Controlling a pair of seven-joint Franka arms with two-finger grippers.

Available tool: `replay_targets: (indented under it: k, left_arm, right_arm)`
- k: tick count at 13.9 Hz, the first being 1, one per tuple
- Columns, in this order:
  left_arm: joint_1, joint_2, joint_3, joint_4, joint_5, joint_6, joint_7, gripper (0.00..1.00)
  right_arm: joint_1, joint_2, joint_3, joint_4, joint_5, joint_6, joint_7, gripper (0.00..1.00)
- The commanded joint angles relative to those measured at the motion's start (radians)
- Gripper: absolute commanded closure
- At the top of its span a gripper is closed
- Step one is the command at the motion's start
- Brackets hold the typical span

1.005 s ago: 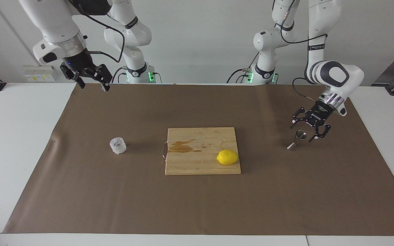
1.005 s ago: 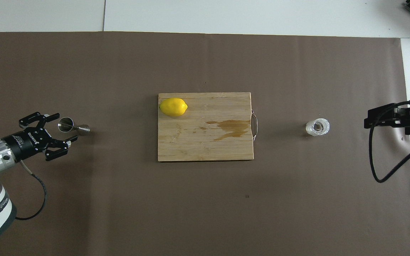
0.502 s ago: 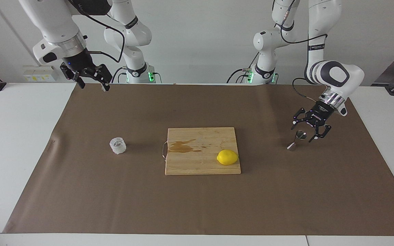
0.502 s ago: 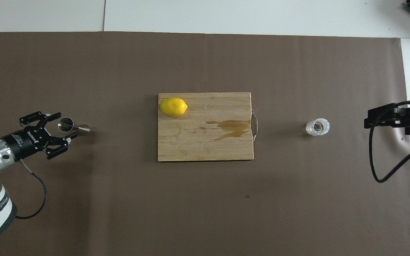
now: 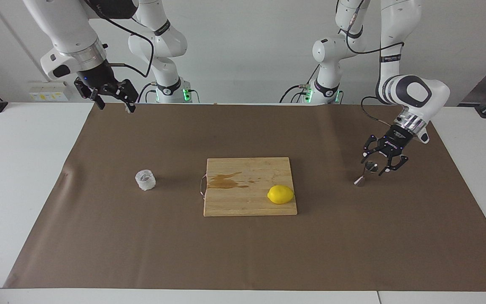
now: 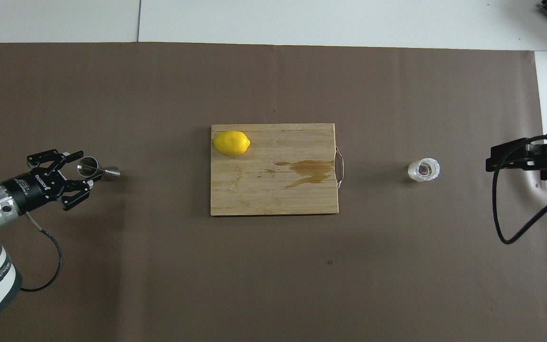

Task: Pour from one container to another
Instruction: 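Close the left gripper around the small metal cup, then carry the metal cup with the left gripper onto the wooden board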

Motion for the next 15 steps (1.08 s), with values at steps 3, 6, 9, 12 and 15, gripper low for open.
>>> replay_targets:
  k: [3, 6, 9, 12, 15]
  left_arm:
    - [-0.016, 0.017, 0.008, 0.015, -0.024, 0.035, 0.016, 0.30]
    - [-0.016, 0.019, 0.008, 0.014, -0.024, 0.037, 0.015, 0.38]
    - [-0.016, 0.019, 0.008, 0.016, -0.024, 0.035, 0.016, 0.40]
    - [-0.016, 0.019, 0.008, 0.016, -0.024, 0.035, 0.016, 0.57]
    - [-0.016, 0.017, 0.008, 0.016, -0.024, 0.031, 0.013, 0.97]
  right_arm:
    - [-0.011, -0.015, 0.004, -0.011, 0.023, -0.009, -0.021, 0.00]
    - [-0.011, -0.015, 0.004, -0.011, 0.023, -0.009, -0.021, 0.00]
    - [-0.011, -0.015, 0.004, -0.011, 0.023, -0.009, -0.021, 0.00]
    - [-0.011, -0.015, 0.004, -0.011, 0.023, -0.009, -0.022, 0.00]
    - [-0.011, -0.015, 0.004, -0.011, 0.023, -0.009, -0.021, 0.00]
